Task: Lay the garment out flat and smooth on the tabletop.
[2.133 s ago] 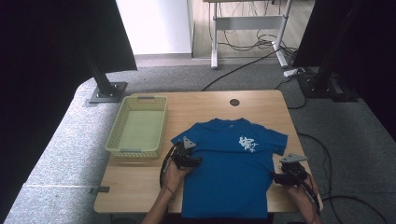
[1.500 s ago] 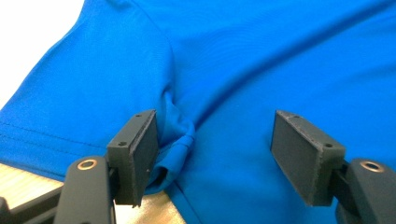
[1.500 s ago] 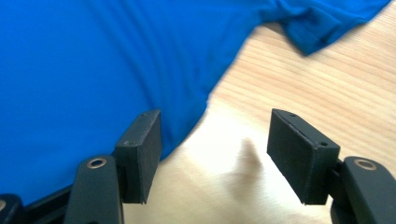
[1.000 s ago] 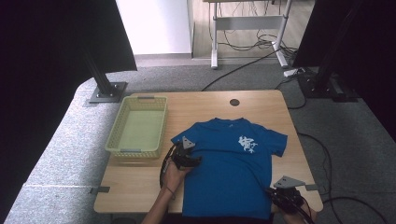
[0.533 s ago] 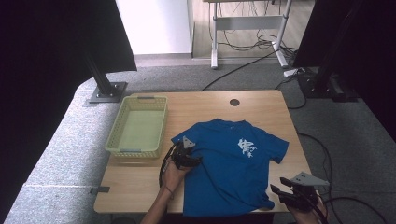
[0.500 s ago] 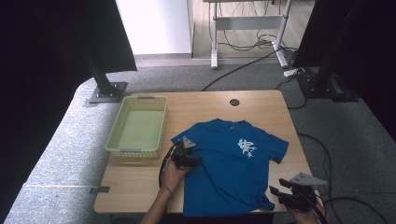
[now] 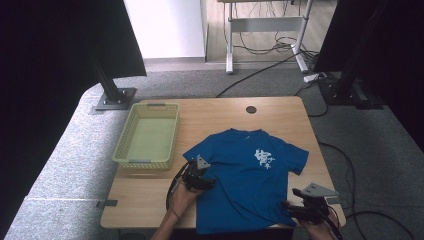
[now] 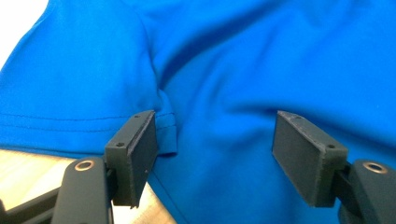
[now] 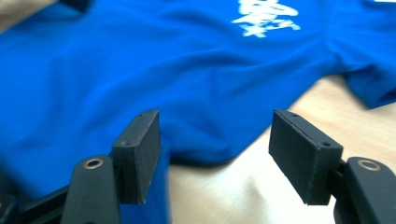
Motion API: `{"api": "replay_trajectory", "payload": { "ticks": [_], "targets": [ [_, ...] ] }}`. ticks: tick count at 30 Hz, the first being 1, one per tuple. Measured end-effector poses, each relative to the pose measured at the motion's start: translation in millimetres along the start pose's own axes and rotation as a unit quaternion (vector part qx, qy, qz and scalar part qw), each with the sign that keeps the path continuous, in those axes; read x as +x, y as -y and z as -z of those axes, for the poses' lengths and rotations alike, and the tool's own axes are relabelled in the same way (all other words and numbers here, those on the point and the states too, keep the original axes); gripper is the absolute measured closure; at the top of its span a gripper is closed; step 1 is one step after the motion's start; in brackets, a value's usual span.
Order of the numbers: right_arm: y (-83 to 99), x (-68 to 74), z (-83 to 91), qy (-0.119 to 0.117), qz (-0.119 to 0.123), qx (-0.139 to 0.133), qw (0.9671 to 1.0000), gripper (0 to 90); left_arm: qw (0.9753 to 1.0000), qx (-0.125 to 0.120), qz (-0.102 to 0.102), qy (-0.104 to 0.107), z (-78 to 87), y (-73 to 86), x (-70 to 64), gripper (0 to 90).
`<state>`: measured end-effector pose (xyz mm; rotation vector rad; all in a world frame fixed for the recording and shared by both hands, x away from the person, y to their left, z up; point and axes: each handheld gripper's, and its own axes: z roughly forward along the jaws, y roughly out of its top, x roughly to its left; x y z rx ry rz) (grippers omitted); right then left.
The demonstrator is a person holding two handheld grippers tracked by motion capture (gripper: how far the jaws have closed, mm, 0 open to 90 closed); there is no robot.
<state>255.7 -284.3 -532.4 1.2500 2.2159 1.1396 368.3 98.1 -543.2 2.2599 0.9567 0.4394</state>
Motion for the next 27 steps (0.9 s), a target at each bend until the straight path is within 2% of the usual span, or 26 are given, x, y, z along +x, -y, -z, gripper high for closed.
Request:
{"api": "replay_trajectory", "payload": {
  "ticks": [3,7,9,12,14,16,18,19,20,22,25,26,27],
  "targets": [
    [-4.4,-13.0,-15.8,0.024,-0.002,0.018,0.9996,34.0,1.0000,0.000,-0.002,-0.003,-2.6,-2.7,2.7,29.7],
    [-4.0,-23.9,-34.1,0.044,0.020,0.056,0.9972,32.5,1.0000,-0.004,0.002,0.000,-6.9,-5.3,9.4,28.6],
    [-3.5,-28.9,-36.2,0.044,0.016,0.051,0.9976,32.3,1.0000,-0.006,0.003,0.000,-9.3,-7.1,13.3,28.3],
    [-3.8,-38.3,-32.8,0.074,0.016,0.054,0.9956,32.6,1.0000,-0.006,0.006,-0.002,-12.7,-10.6,20.3,28.0],
    [-3.6,-47.0,-30.3,0.086,0.004,0.057,0.9947,32.6,1.0000,-0.004,0.006,-0.001,-14.7,-13.6,22.1,28.0],
    [-4.3,-49.8,-26.7,0.102,0.012,0.059,0.9929,33.0,0.9999,0.006,-0.006,-0.007,-11.7,-16.3,20.7,28.0],
    [-5.4,-45.9,-18.5,0.087,0.008,0.038,0.9955,32.5,1.0000,0.002,-0.005,-0.004,-8.7,-16.5,19.5,28.0],
    [-5.4,-45.9,-18.5,0.087,0.008,0.038,0.9955,32.5,0.9999,-0.006,0.003,0.008,-5.6,-16.3,18.1,28.0],
    [-5.5,-42.5,-15.5,0.073,0.005,0.027,0.9969,31.9,0.9997,-0.008,0.005,0.024,-2.1,-15.9,16.2,27.9],
    [-5.0,-33.6,-13.6,0.040,0.019,0.019,0.9988,30.2,0.9995,-0.001,-0.005,0.032,1.1,-13.7,11.6,27.3],
    [-2.0,-24.1,-18.8,0.018,0.039,0.034,0.9985,29.0,0.9992,0.003,-0.011,0.039,4.0,-8.5,6.9,27.3],
    [-0.7,-23.1,-20.8,0.018,0.048,0.044,0.9977,29.0,0.9990,0.002,-0.007,0.043,5.2,-6.7,6.4,27.3],
    [1.5,-25.3,-23.5,0.038,0.062,0.065,0.9952,27.9,0.9991,0.002,-0.005,0.041,8.0,-3.8,5.8,27.1]
  ]
}}
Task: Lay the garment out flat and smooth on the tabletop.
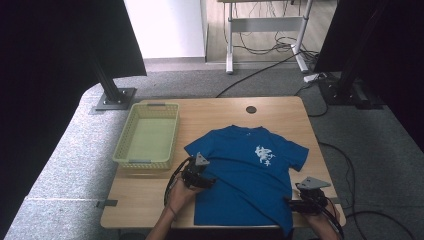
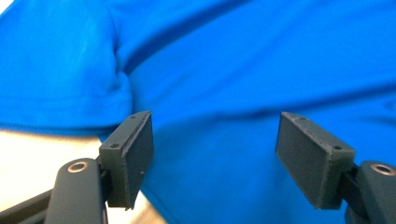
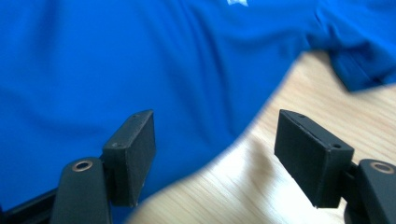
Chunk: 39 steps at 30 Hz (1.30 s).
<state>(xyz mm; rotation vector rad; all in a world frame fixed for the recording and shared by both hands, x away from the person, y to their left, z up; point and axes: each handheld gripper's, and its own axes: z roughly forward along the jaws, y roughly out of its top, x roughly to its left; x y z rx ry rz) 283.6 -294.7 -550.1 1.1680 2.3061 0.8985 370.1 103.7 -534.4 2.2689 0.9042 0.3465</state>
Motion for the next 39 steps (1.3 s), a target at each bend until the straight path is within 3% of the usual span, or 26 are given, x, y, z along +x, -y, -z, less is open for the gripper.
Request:
{"api": "replay_trajectory", "payload": {
  "ticks": [3,5,8,11,14,19,22,24,27,31,32,34,36,39],
  "targets": [
    [2.0,-12.2,-1.2,0.011,-0.022,0.003,0.9997,29.4,1.0000,0.000,0.000,0.001,4.7,4.3,-0.9,26.6],
    [-0.7,-18.0,-0.6,0.028,-0.022,0.012,0.9993,29.7,1.0000,-0.002,-0.001,-0.001,6.7,5.4,-0.8,26.3],
    [-12.7,-19.7,-4.0,0.017,-0.029,-0.009,0.9994,27.2,0.9996,-0.021,0.017,-0.013,6.7,-1.4,7.3,24.3],
    [-27.4,-19.5,-16.1,0.009,-0.027,-0.025,0.9993,24.5,0.9989,-0.035,0.021,-0.024,-1.5,-13.6,11.6,24.1],
    [-41.9,-25.3,-33.3,0.007,-0.032,-0.035,0.9988,21.2,0.9983,-0.027,0.028,-0.043,-15.8,-22.7,19.0,22.5],
    [-57.8,-45.7,-56.3,0.030,-0.057,-0.042,0.9970,18.1,0.9965,-0.003,0.060,-0.058,-37.8,-27.6,38.2,21.4],
    [-60.8,-57.1,-71.9,0.030,-0.059,-0.012,0.9977,15.8,0.9955,-0.005,0.068,-0.067,-42.2,-30.8,45.8,20.4],
    [-61.6,-66.6,-77.9,0.024,-0.079,-0.019,0.9964,15.3,0.9954,0.003,0.067,-0.068,-45.2,-35.2,49.9,19.6],
    [-68.2,-80.0,-84.5,0.030,-0.083,-0.015,0.9960,15.3,0.9941,0.012,0.076,-0.076,-50.8,-42.6,59.3,16.2],
    [-77.1,-95.3,-93.6,0.038,-0.089,-0.015,0.9952,16.8,0.9926,0.014,0.084,-0.086,-53.7,-49.4,66.2,18.7],
    [-79.5,-96.5,-93.4,0.043,-0.086,-0.012,0.9953,17.2,0.9925,0.014,0.081,-0.090,-51.4,-49.2,64.8,18.9],
    [-83.1,-93.4,-86.6,0.048,-0.077,-0.023,0.9956,17.1,0.9941,0.004,0.074,-0.079,-44.4,-45.8,59.2,18.8],
    [-83.7,-85.4,-76.3,0.035,-0.076,-0.039,0.9957,16.8,0.9955,-0.006,0.068,-0.067,-37.7,-40.5,52.3,18.7],
    [-79.1,-69.4,-69.0,0.009,-0.067,-0.037,0.9970,16.9,0.9965,-0.010,0.057,-0.059,-36.1,-35.4,45.1,18.0]
  ]
}}
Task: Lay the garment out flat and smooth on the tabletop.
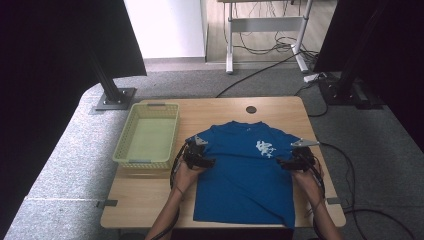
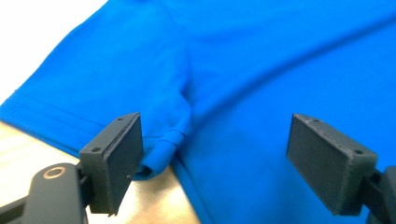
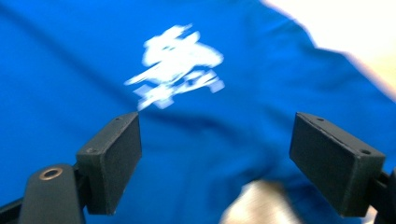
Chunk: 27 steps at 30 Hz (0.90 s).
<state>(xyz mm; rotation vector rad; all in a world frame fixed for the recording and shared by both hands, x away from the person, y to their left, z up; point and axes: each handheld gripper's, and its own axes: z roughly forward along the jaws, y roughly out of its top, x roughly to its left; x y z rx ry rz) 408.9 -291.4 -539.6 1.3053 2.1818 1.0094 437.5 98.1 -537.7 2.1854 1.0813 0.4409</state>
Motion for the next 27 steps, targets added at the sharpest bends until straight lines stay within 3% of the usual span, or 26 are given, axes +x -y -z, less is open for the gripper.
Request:
{"api": "replay_trajectory", "payload": {
  "ticks": [4,6,9,13,15,20,24,27],
  "targets": [
    [8.4,5.3,-12.7,0.007,0.017,0.035,0.9992,15.1,0.9998,0.012,-0.007,-0.015,-9.3,0.3,0.1,17.1],
    [8.9,-3.2,-17.4,0.007,-0.002,0.021,0.9998,15.7,0.9999,0.003,0.005,-0.012,-12.7,0.1,3.4,15.0],
    [5.6,-18.2,-22.2,0.017,-0.013,0.014,0.9997,15.7,0.9999,-0.002,0.008,-0.015,-16.5,-1.4,7.8,11.8],
    [0.4,-26.5,-25.6,0.013,-0.008,0.022,0.9997,15.7,0.9998,-0.003,0.008,-0.016,-16.9,-3.1,6.3,11.7],
    [-0.1,-25.3,-24.2,0.005,-0.003,0.023,0.9997,16.7,0.9999,-0.009,0.004,-0.014,-13.0,-3.0,3.6,13.3],
    [1.6,-19.2,-10.8,-0.010,-0.003,-0.008,0.9999,16.2,0.9996,-0.026,-0.010,0.005,4.2,-4.8,-5.7,12.4],
    [4.3,-10.8,2.8,-0.018,0.004,-0.017,0.9997,16.1,0.9993,-0.031,-0.022,0.003,14.5,1.4,-16.6,12.0],
    [12.3,-0.5,9.4,-0.020,0.018,-0.010,0.9996,16.1,0.9991,-0.025,-0.033,-0.006,15.5,11.5,-26.0,11.5]
  ]
}}
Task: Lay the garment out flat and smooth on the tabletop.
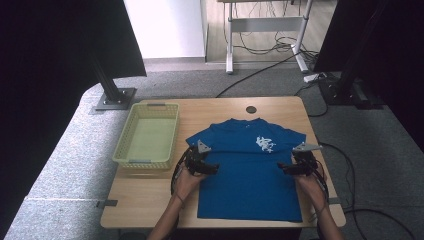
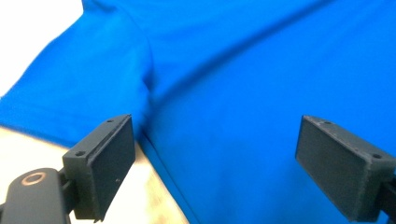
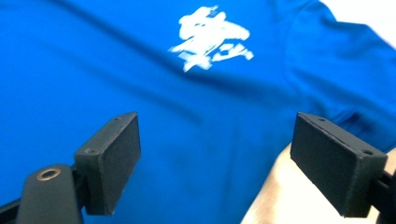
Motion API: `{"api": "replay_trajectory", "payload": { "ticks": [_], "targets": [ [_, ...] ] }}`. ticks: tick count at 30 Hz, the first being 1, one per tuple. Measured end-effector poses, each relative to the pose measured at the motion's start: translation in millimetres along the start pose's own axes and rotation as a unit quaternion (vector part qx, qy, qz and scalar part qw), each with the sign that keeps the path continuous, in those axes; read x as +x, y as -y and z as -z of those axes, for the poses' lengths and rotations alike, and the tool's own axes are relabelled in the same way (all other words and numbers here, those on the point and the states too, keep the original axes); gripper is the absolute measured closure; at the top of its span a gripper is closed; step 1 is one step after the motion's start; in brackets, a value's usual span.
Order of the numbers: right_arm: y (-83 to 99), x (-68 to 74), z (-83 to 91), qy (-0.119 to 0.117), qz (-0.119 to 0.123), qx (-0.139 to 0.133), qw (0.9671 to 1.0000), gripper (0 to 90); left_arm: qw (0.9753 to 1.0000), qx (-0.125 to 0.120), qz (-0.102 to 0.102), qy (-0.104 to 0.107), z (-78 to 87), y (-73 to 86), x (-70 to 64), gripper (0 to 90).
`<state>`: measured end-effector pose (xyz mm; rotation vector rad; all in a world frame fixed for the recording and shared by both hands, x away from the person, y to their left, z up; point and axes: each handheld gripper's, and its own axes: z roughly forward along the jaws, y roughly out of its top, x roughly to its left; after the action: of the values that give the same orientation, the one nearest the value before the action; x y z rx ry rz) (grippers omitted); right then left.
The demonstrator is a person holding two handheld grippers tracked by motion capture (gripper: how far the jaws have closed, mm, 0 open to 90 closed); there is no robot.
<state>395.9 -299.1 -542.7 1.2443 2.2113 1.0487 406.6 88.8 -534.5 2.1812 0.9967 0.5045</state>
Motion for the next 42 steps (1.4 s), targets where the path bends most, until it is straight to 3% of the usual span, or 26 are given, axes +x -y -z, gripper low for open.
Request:
{"api": "replay_trajectory", "payload": {
  "ticks": [5,9,13,15,18,26,34,42],
  "targets": [
    [18.2,13.6,1.8,0.005,0.024,0.029,0.9993,15.8,0.9994,0.022,-0.017,-0.022,-1.6,15.2,-13.1,10.0],
    [28.7,16.0,8.8,0.004,0.009,0.027,0.9996,16.2,0.9998,0.016,-0.001,-0.009,3.7,22.9,-19.1,9.4],
    [32.6,18.3,15.2,-0.001,0.010,0.032,0.9994,16.8,1.0000,0.010,-0.001,-0.001,7.9,28.2,-22.2,8.9],
    [32.3,19.6,18.8,0.004,0.015,0.024,0.9996,16.7,1.0000,0.003,-0.002,-0.003,11.9,28.7,-19.4,8.8],
    [30.8,18.9,26.0,-0.001,0.005,0.005,1.0000,15.9,0.9999,-0.007,0.010,0.005,21.3,29.3,-13.6,8.7],
    [29.0,21.9,46.4,0.000,0.007,-0.016,0.9998,14.0,0.9995,-0.025,0.016,0.005,52.5,38.6,-3.2,8.7],
    [39.5,23.3,60.0,0.006,0.008,-0.021,0.9997,13.3,0.9989,-0.026,0.039,-0.007,71.5,66.9,10.9,8.7],
    [62.1,16.4,54.1,0.015,0.001,0.006,0.9999,12.2,0.9981,-0.010,0.055,-0.026,71.2,92.7,24.9,8.7]
  ]
}}
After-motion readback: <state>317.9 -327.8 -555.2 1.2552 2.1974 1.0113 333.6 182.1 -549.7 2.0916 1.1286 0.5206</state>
